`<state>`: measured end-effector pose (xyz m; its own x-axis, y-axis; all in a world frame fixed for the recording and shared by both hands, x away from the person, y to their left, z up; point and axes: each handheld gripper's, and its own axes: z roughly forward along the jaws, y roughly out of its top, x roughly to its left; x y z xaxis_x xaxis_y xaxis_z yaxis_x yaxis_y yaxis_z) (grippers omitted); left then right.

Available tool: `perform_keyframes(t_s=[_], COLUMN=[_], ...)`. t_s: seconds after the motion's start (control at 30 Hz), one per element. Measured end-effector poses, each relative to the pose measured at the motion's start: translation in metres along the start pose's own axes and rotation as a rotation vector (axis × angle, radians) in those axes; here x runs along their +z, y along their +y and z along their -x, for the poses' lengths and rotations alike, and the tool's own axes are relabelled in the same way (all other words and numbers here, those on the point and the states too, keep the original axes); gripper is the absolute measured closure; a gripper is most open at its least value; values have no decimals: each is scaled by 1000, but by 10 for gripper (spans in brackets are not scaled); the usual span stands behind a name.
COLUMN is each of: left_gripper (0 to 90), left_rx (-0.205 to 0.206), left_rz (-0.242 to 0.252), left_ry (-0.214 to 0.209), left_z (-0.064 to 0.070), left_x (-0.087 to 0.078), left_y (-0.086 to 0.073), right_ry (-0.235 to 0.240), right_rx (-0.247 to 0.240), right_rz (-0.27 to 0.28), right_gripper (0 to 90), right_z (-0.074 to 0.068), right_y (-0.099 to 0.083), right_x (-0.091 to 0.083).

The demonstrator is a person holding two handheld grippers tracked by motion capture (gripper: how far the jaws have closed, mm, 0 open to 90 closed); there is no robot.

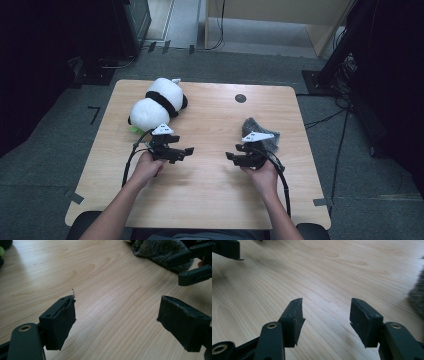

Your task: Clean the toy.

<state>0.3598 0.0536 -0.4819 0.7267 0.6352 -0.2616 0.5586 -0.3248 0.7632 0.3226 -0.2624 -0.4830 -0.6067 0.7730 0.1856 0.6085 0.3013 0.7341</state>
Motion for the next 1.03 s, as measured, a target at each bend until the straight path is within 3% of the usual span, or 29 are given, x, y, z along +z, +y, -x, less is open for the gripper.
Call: perform_keyframes(t_s=[0.13, 0.43, 0.53, 0.67, 1.03], left_gripper=[145, 147, 147, 147, 146], left_rx=[36, 103, 118, 146, 135], left_rz=[-39, -104, -112, -114, -99], left_ry=[-12, 11, 13, 39, 43], left_z=[4, 10, 12, 12, 12], left_x=[9, 32, 35, 37, 37], left_y=[-6, -18, -20, -21, -22], right_ry=[5, -17, -25, -47, -76], right_rx=[-17, -41, -52, -88, -136], right_rz=[-5, -39, -62, -44, -14], right_gripper=[450, 450, 447, 425, 341], right_z=[-7, -13, -15, -18, -22], right_y=[-1, -8, -11, -12, -15], right_x=[9, 29, 35, 40, 45])
